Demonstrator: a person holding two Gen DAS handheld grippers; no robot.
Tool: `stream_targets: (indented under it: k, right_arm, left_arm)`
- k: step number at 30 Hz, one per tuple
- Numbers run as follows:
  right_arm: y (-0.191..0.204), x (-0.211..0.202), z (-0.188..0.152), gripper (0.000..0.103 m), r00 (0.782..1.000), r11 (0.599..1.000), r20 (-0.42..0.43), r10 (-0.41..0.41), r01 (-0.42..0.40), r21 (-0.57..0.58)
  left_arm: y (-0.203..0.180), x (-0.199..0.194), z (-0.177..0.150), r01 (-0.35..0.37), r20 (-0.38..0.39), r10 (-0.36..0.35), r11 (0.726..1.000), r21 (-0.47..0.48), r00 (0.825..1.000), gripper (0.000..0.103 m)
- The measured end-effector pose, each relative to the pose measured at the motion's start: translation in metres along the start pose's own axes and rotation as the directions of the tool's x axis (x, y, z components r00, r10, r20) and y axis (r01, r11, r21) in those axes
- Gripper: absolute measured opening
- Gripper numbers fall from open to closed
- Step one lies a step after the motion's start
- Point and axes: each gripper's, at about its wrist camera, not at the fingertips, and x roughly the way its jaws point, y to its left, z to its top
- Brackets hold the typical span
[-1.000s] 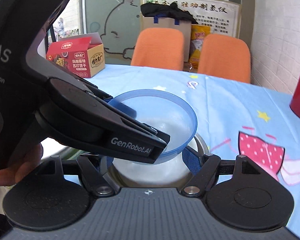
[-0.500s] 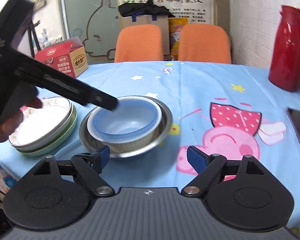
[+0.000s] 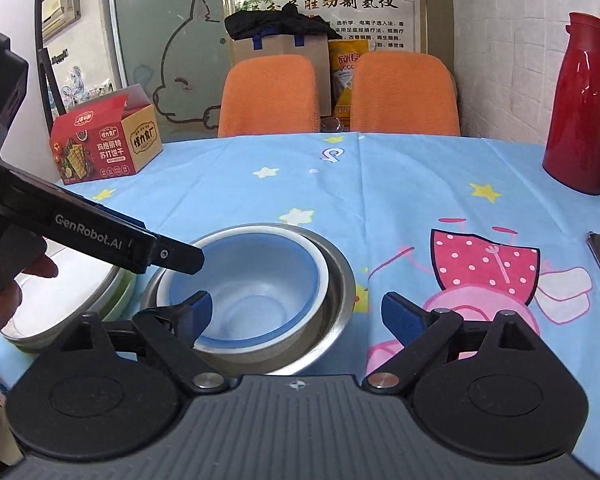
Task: Organize plates and bowls
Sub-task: 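Lower the blue bowl into the white bowl and open the left tool, then grasp the rim of the steel bowl stack with the left tool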
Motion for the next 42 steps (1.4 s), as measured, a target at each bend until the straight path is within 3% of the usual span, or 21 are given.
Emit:
stream_targets:
  k: [6,18,29,33,42]
  right_arm:
    - [-0.004,0.025,0.001,0.103,0.997,0.998,-0.050,-0.057,0.059,0.032]
    - [-0.001,0.049,-0.006,0.103,0.991,0.996,-0.118,-0.059,0.067,0.063]
    - [-0.002,0.050,-0.010,0.103,0.994,0.993,-0.080,-0.076,0.082,0.084]
    - [0.000,0.049,-0.007,0.103,0.988,0.991,-0.120,-0.094,0.104,0.080]
    - [-0.003,0.038,-0.011,0.103,0.996,0.993,-0.075,-0.045,0.053,0.104]
  left_arm:
    - [-0.004,0.025,0.007,-0.017,-0.027,0.017,1.000,-0.015,0.999,0.082]
    - [-0.012,0.050,0.011,-0.007,-0.082,0.009,1.000,0.021,0.997,0.082]
    - [-0.014,0.053,0.009,0.008,-0.096,-0.005,0.999,0.034,0.995,0.082]
    - [-0.010,0.049,0.006,0.018,-0.088,-0.017,1.000,0.010,0.996,0.082]
    - [-0.015,0.049,0.002,0.023,-0.083,-0.021,0.999,0.023,0.996,0.077]
